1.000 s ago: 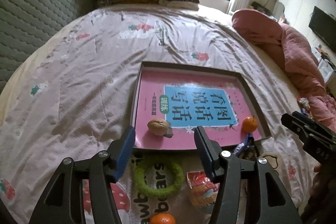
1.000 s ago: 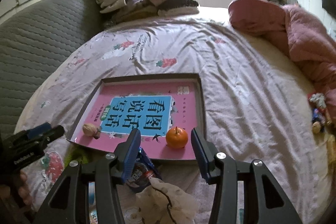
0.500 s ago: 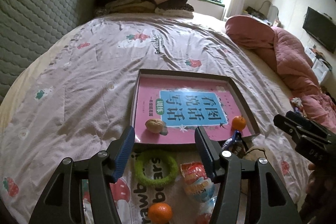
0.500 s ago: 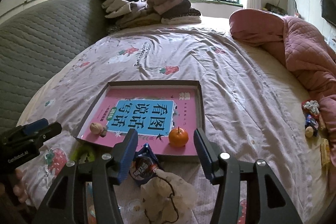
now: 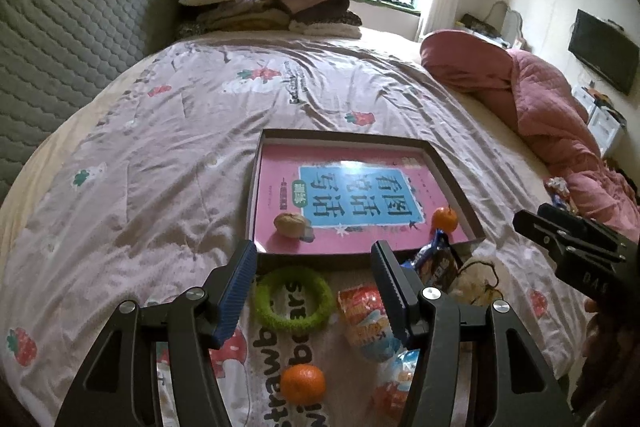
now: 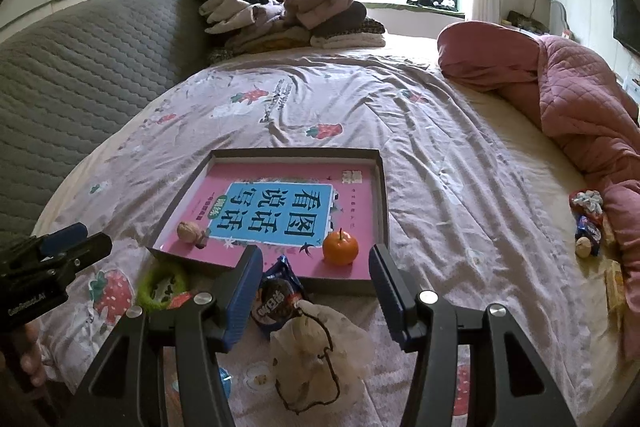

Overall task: Organize objects
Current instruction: 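Lift both open tools up and back away from the pink tray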

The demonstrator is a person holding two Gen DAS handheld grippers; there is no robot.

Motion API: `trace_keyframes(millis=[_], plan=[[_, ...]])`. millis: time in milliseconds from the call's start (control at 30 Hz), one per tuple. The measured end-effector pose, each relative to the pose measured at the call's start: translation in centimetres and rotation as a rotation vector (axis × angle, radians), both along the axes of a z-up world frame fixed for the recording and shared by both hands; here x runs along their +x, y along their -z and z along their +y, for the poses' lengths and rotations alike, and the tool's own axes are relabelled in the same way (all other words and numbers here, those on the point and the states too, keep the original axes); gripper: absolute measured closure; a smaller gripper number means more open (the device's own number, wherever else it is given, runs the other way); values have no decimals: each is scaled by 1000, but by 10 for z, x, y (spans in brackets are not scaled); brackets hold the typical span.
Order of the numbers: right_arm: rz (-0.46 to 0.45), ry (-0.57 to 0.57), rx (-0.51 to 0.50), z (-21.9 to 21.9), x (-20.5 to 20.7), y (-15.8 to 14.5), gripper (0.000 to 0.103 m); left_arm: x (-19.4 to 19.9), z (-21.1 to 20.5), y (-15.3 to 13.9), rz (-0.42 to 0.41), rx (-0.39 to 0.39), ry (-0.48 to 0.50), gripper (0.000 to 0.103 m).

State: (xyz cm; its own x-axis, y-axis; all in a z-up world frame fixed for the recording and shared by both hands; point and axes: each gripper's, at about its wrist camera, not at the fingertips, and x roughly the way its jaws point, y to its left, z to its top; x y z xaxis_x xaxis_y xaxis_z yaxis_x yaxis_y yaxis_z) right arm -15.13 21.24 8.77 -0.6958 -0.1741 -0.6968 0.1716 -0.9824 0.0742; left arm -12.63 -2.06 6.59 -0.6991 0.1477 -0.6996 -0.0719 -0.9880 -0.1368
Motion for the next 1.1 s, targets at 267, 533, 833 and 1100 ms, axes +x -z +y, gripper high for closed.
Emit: trace_keyframes(millis=[267,533,833,1100], plan=[[-19,-7,12,1,9,11,48,10,-4,18,-36,-2,-3,42],[-34,-4,3,6,17,20,48,20,-7,29,-46,-5,-12,42],[-55,-13,10,8,27,32,48,33,-1,44,-74,-32,-1,42],[-72,-16,5,11,34,42,48,45,7,54,-87,-37,21,42]])
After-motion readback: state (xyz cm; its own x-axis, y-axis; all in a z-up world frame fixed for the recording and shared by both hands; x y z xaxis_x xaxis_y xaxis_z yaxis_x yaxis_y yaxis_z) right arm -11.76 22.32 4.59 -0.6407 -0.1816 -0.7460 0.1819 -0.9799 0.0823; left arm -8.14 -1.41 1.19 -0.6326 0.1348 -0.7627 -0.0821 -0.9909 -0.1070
